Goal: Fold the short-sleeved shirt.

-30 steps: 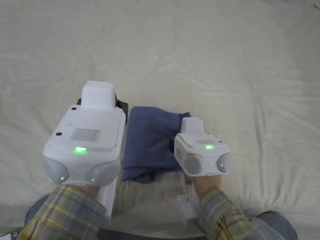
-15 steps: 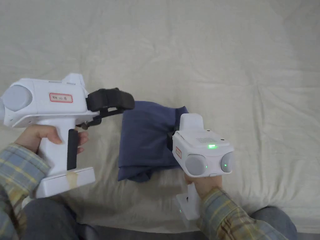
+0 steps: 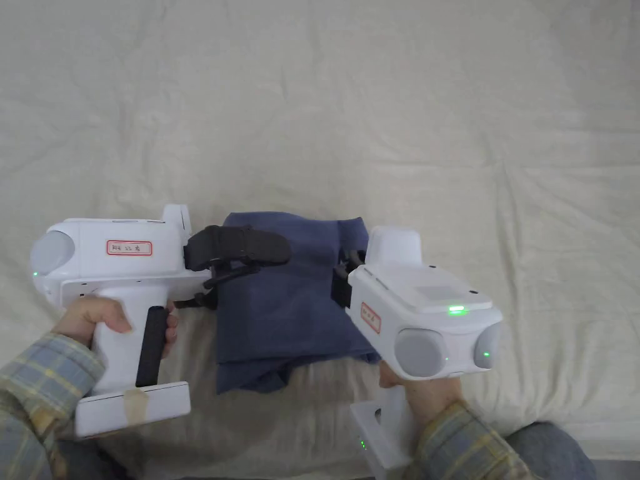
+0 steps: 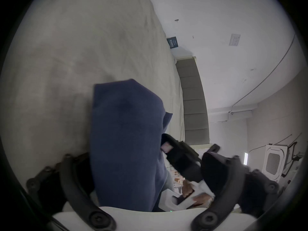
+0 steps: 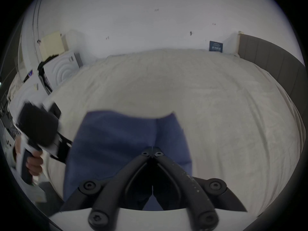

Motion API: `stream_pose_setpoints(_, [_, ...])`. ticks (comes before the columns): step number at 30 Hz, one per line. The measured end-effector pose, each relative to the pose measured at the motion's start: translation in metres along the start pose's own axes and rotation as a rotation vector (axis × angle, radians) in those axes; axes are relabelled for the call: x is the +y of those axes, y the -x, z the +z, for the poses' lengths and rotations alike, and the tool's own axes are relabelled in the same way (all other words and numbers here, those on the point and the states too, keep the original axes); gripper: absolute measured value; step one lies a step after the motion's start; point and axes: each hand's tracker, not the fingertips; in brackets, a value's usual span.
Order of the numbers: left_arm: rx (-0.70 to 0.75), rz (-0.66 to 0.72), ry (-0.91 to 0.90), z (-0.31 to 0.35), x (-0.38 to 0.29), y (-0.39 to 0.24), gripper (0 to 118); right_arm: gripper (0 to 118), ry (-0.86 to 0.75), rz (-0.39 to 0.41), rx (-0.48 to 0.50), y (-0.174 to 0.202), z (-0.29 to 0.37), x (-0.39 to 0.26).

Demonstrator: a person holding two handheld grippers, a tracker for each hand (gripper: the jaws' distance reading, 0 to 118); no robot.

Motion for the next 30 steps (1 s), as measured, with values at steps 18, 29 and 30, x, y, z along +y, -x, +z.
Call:
stream_pose_setpoints(18, [0.630,-0.112,-0.027,0.121,0.035,-0.064,28,1,-0.455,0.064,-0.017,-0.034,0.154,0.103])
stream_pose_setpoints(29, [1.259,0.038,-0.343,0.359,0.113,-0.001,28,1,-0.356,0.145,0.057,0.025,0.113,0.093])
stream_pose_setpoints(30, [1.322,0.051,-0.351,0.371,0.119,0.004,28,1,-0.347,0.148,0.054,0.030,0.109,0.093])
